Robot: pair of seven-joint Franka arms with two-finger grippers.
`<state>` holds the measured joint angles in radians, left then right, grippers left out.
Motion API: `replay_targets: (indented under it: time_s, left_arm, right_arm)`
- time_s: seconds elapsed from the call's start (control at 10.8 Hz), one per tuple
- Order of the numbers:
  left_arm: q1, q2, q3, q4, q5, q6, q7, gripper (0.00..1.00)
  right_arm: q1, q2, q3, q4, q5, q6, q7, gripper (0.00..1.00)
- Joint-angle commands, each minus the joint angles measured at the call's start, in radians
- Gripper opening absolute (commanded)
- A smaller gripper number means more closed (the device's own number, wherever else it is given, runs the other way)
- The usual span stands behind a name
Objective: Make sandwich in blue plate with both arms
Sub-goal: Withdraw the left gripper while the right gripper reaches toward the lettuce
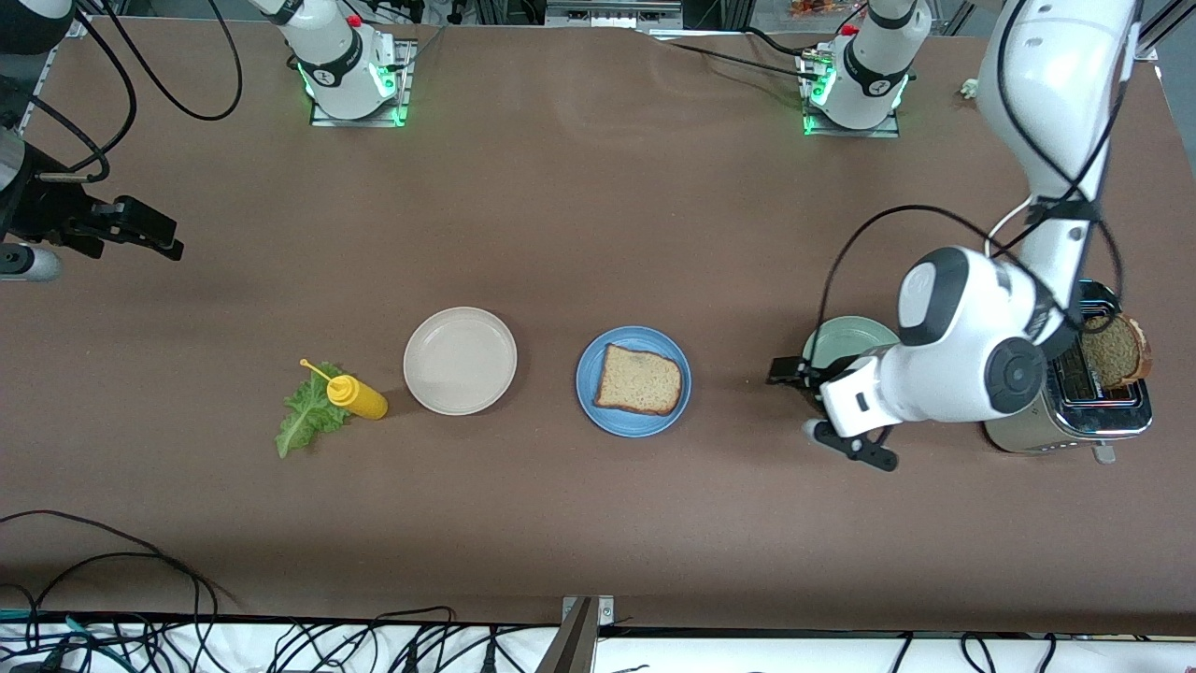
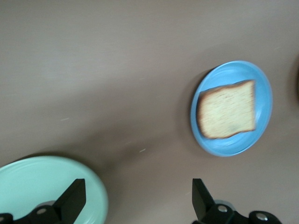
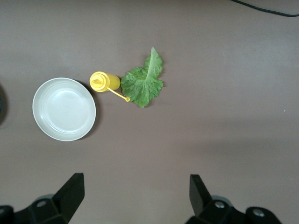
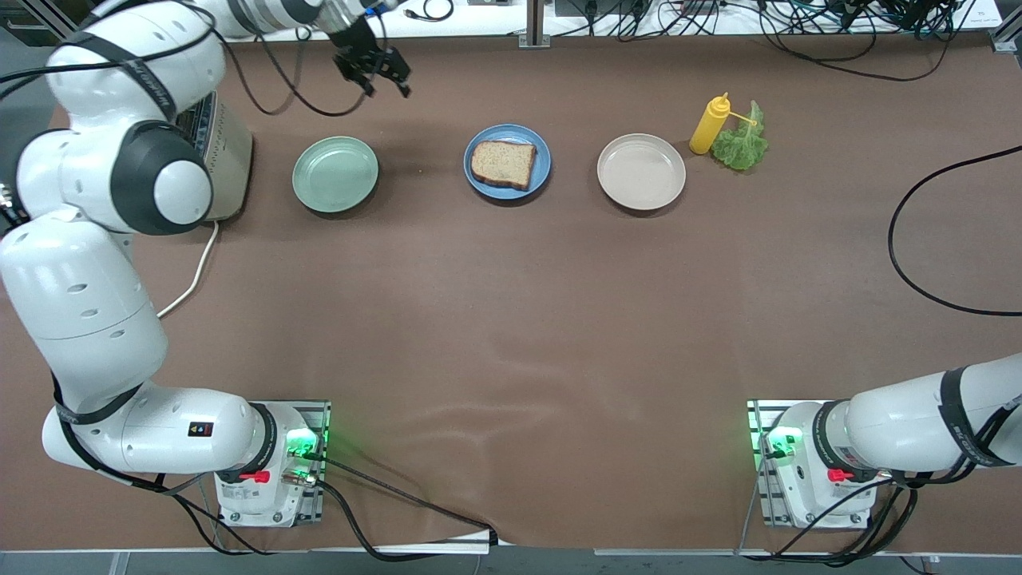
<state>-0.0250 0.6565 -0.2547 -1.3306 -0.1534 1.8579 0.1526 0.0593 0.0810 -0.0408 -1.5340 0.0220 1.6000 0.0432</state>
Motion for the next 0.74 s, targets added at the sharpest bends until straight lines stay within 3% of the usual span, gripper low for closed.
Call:
replay_targets:
  time_s: [0.0, 0.65]
  left_arm:
    - [0.023, -0.121, 0.003, -0.027, 0.179, -0.077, 0.004, 1.0]
    - [0.114, -0.349, 0.005, -0.027, 0.219, -0.275, 0.004, 1.0]
  right_arm:
    - [0.002, -0.009, 0.002, -0.008, -0.002, -0.002, 0.007, 1.0]
    - [-0.019, 0.11, -0.01, -0.009, 0.009, 0.102, -0.063, 1.0]
